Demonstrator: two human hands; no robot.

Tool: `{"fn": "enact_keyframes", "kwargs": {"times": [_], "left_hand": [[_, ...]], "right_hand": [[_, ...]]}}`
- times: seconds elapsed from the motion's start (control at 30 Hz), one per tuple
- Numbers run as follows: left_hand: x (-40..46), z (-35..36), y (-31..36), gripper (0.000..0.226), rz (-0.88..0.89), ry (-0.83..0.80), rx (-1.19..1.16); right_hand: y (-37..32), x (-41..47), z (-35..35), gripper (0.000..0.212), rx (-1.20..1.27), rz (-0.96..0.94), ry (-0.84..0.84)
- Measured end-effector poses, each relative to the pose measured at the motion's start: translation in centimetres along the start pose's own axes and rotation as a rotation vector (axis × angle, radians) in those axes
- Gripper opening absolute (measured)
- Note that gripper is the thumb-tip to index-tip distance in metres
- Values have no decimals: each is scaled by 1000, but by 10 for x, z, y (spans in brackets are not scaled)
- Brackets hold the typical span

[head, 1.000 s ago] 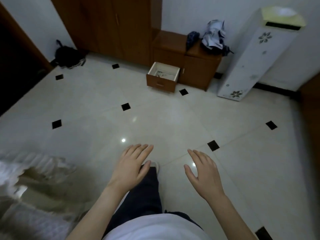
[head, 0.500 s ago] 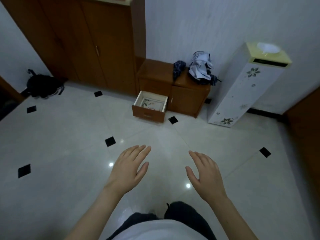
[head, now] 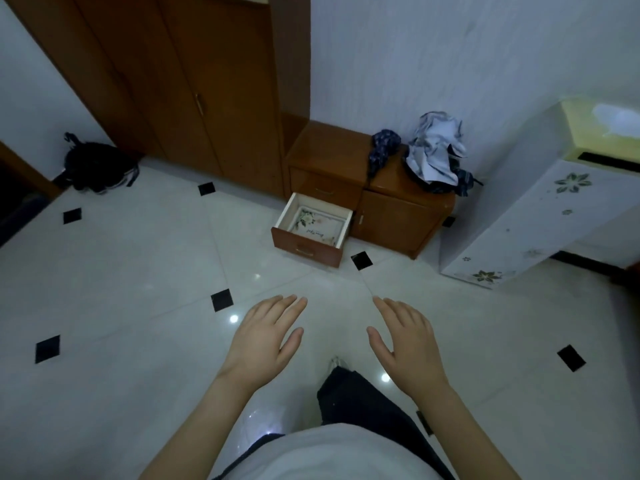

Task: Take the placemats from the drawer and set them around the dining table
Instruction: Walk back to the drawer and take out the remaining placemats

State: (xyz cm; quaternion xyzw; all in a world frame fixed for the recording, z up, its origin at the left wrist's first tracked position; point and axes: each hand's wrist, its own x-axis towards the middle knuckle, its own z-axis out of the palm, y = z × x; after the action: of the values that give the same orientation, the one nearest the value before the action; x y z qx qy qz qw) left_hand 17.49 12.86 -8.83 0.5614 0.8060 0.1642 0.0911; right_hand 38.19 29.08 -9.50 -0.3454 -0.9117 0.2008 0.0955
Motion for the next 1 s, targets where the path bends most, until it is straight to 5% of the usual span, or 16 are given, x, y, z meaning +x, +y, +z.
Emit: {"fn": "enact_keyframes", "kwargs": {"times": [0.4,1.0], "left_hand": [[174,-30,-33,47,-65,59,29],[361,-64,-235,50,195,-151,81]], "right_hand": [[24,197,-24,53,-15,-111,-13],[-64,385,66,55,-22,221,-1]]}}
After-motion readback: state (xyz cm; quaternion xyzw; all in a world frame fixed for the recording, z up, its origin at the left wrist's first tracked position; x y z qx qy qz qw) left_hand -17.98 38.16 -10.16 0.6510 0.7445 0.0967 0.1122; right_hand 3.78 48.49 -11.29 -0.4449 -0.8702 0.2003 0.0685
